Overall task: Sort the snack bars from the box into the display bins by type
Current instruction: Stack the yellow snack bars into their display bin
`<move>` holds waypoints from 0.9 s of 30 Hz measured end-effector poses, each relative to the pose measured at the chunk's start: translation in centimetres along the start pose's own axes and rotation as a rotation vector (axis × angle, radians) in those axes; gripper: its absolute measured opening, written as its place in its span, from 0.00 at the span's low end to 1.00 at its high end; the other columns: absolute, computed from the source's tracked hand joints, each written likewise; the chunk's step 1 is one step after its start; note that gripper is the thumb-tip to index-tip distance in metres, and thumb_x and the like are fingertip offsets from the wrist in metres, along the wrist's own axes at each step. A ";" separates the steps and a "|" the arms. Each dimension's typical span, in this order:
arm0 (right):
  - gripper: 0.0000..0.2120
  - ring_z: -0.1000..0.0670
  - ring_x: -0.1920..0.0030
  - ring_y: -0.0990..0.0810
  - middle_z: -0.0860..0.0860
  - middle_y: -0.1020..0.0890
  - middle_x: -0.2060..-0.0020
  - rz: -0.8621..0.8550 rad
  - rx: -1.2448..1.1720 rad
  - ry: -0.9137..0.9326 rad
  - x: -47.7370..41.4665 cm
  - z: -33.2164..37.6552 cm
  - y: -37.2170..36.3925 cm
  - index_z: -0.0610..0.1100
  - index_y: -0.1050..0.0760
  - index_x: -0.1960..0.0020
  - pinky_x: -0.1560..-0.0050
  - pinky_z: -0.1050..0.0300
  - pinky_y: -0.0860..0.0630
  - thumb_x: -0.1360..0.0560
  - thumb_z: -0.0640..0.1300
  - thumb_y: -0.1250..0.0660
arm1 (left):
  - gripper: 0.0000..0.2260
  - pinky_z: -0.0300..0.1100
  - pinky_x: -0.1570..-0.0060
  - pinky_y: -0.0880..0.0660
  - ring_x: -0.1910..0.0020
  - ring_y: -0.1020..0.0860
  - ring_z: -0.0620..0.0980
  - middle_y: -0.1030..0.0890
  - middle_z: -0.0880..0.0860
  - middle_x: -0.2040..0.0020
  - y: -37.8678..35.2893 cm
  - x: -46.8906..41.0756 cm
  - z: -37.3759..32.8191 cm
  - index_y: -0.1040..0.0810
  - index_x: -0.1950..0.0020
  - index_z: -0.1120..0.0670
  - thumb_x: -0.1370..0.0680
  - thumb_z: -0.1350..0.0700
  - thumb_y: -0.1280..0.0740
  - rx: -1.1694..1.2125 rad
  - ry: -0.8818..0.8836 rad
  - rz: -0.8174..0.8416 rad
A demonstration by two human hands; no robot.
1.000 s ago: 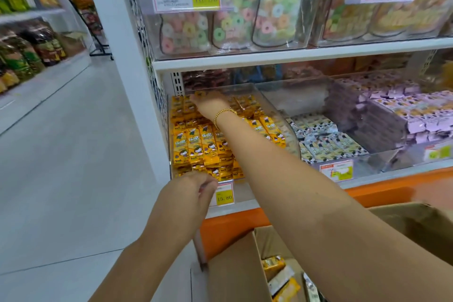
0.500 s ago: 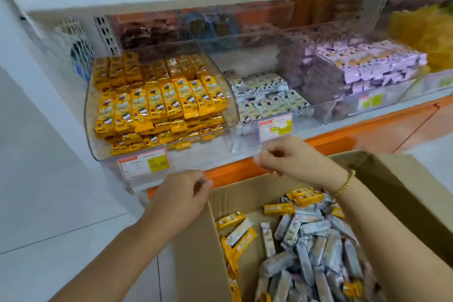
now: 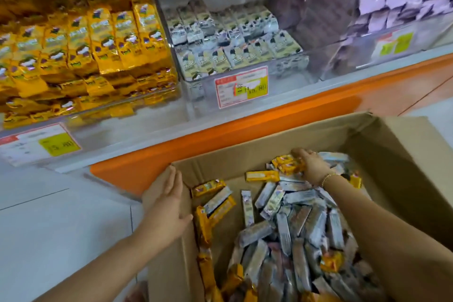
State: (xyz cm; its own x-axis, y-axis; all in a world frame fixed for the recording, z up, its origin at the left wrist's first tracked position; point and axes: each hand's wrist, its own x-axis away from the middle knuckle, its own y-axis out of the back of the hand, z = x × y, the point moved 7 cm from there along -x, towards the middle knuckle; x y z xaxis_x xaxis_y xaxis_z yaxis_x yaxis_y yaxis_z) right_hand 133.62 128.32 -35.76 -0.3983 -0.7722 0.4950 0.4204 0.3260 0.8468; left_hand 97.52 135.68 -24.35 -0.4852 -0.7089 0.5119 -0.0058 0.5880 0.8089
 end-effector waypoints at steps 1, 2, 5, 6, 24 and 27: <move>0.34 0.39 0.34 0.32 0.44 0.32 0.32 0.021 -0.017 0.006 -0.9 -0.5 -0.3 0.46 0.38 0.29 0.34 0.48 0.34 0.31 0.35 0.29 | 0.45 0.32 0.32 0.47 0.23 0.48 0.50 0.68 0.56 0.24 -0.1 -0.1 0.2 0.69 0.26 0.58 0.22 0.50 0.35 0.025 0.027 -0.019; 0.34 0.39 0.35 0.32 0.44 0.33 0.33 0.038 -0.043 0.009 -1.6 -1.0 -0.5 0.46 0.38 0.31 0.35 0.48 0.33 0.33 0.33 0.29 | 0.45 0.33 0.34 0.41 0.26 0.40 0.50 0.65 0.56 0.23 0.1 -0.2 0.5 0.70 0.26 0.58 0.22 0.50 0.34 0.042 0.045 -0.045; 0.33 0.40 0.35 0.32 0.42 0.34 0.35 0.050 -0.157 0.024 -2.6 -2.3 -1.4 0.42 0.36 0.32 0.35 0.49 0.32 0.34 0.34 0.30 | 0.45 0.37 0.35 0.37 0.28 0.35 0.52 0.54 0.55 0.22 0.8 -0.6 1.1 0.68 0.25 0.56 0.23 0.50 0.33 0.051 0.060 -0.095; 0.32 0.41 0.35 0.32 0.42 0.33 0.35 0.049 -0.179 0.022 -2.7 -2.5 -1.6 0.41 0.36 0.31 0.35 0.51 0.33 0.33 0.35 0.30 | 0.45 0.38 0.34 0.37 0.28 0.35 0.52 0.51 0.56 0.22 1.0 -0.7 1.3 0.67 0.25 0.55 0.23 0.51 0.33 0.071 0.067 -0.088; 0.23 0.45 0.60 0.25 0.45 0.22 0.59 -0.017 -0.664 0.130 11.4 9.4 2.3 0.42 0.32 0.53 0.60 0.50 0.30 0.38 0.46 0.21 | 0.34 0.42 0.38 0.30 0.34 0.28 0.50 0.31 0.53 0.29 5.3 1.4 -1.9 0.41 0.24 0.52 0.26 0.49 0.30 0.378 0.045 -0.069; 0.22 0.47 0.56 0.20 0.47 0.19 0.55 -0.149 -0.862 0.249 16.2 13.9 6.4 0.42 0.30 0.51 0.57 0.54 0.24 0.37 0.45 0.21 | 0.30 0.37 0.47 0.23 0.44 0.21 0.47 0.23 0.55 0.35 6.1 3.6 -4.5 0.33 0.29 0.57 0.28 0.51 0.30 0.934 -0.055 0.066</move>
State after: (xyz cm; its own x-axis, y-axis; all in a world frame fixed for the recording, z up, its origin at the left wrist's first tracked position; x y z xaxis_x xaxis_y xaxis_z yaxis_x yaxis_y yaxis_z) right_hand 118.57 125.49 -19.59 -0.3518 -0.9017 0.2512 0.8825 -0.2300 0.4102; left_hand 99.63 134.97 -16.29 -0.5498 -0.6579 0.5146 -0.6653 0.7175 0.2064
